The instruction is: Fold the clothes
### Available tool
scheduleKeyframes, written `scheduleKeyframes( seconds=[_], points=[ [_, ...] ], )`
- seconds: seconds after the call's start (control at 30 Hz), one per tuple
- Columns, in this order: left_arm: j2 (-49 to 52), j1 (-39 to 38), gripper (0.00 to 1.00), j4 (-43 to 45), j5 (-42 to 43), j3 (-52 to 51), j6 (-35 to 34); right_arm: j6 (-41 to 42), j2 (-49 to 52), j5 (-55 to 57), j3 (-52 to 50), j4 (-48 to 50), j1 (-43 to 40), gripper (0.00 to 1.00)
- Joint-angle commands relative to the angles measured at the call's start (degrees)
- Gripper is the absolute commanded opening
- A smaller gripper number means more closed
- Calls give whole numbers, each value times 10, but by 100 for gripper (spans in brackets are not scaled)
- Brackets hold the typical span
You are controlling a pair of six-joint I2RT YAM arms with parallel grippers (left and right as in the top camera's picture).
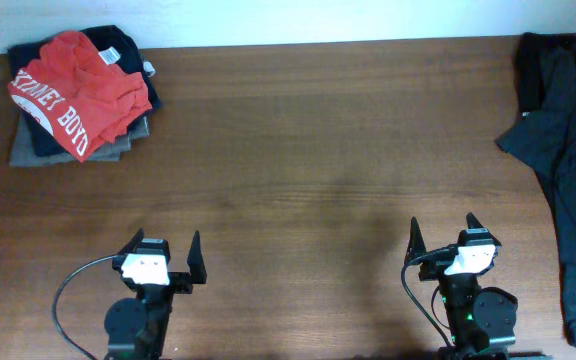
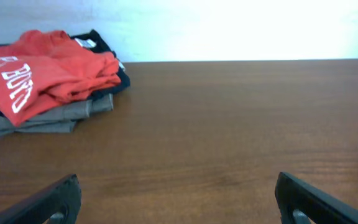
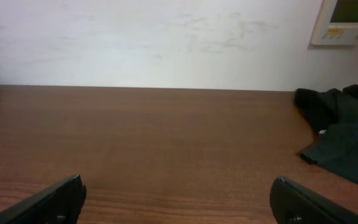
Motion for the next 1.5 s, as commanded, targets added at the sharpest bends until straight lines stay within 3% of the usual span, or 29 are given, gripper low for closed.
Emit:
scheduleKeyframes(
  seconds=[0.0, 0.27, 1.47],
  points=[
    [-10, 7, 99, -1, 30, -2, 9, 0, -5, 1, -3, -4, -4, 99],
    [-64, 7, 99, 0, 33, -2, 8, 0, -5, 1, -3, -4, -4, 99],
    [-63, 7, 99, 1, 33, -2, 7, 0, -5, 1, -3, -4, -4, 99]
  ],
)
